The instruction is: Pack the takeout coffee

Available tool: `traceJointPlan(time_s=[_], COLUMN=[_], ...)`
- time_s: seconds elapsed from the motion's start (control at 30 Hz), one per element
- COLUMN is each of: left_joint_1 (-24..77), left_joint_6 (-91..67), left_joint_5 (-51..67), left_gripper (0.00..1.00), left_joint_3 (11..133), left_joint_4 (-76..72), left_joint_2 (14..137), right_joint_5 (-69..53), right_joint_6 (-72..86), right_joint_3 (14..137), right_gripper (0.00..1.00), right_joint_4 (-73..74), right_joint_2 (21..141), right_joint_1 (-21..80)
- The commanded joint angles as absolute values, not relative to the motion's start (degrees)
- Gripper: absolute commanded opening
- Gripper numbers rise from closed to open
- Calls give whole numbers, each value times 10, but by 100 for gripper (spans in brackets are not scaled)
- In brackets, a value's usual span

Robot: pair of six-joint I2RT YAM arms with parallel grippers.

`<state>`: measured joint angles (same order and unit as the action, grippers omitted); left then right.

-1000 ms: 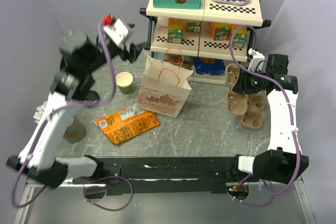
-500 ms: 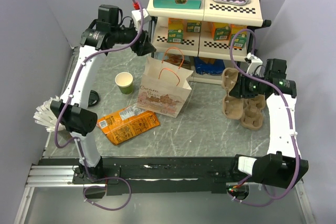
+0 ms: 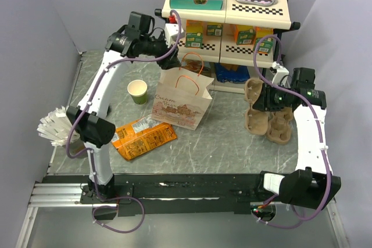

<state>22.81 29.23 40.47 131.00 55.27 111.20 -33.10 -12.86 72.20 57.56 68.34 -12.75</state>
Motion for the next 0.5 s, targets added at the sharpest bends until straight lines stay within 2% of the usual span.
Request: traceJointPlan(time_s=[0.0, 0.17, 0.47], left_joint_1=[236, 251, 274], left_joint_6=[350, 396, 421], left_joint_5=[369, 340, 305], left_gripper=[57, 56, 48], left_joint_3=[1342, 1330, 1332], left_joint_4=[594, 627, 658], left_joint_2=[1124, 1128, 1146], right_joint_5=[-345, -347, -350], right_joint_6=[-122, -122, -120], right_joint_3=[714, 706, 715], right_gripper=[0, 0, 0], right_joint_4=[563, 559, 555], right_joint_2=[667, 668, 682], right_joint_1=[-131, -131, -131])
